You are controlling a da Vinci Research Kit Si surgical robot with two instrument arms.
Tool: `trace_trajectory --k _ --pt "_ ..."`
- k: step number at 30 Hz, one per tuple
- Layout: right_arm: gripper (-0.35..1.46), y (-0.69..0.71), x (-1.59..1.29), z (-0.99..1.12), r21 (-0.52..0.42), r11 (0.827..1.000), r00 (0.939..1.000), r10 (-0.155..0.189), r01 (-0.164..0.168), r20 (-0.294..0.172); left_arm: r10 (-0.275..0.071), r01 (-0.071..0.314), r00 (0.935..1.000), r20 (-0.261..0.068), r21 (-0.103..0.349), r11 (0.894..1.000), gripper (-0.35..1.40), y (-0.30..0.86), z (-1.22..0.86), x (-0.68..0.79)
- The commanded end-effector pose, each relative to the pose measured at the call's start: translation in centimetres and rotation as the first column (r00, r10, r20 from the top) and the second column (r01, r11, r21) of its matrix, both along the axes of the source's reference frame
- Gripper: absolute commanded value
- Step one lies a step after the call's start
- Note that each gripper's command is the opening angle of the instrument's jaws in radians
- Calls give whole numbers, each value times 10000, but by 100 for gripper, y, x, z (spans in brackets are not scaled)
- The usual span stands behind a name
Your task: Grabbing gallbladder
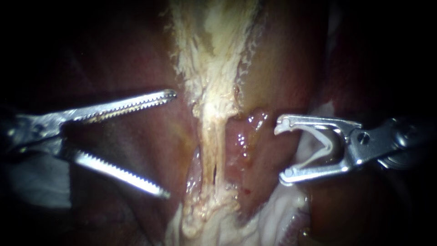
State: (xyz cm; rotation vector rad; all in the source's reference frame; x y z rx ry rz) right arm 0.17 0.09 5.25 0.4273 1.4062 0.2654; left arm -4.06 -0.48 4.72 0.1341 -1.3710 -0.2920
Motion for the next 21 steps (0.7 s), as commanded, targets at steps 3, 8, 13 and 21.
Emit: trace_trajectory --k 3,8,13,21 --pt "59 0 0 0 0 10000 10000 0 0 -3 -140 140 9998 -105 -83 9999 89 0 1 -1" --pt "59 0 0 0 0 10000 10000 -1 1 -3 -1136 1180 9925 -453 1117 9867 99 2 4 -4" --pt "59 0 0 0 0 10000 10000 -1 1 -2 -1922 2035 9786 -740 2046 9574 96 9 11 -14" --pt "59 0 0 0 -1 10000 10000 -3 3 -1 -2580 2991 9523 -1629 3314 8948 79 21 23 -38"
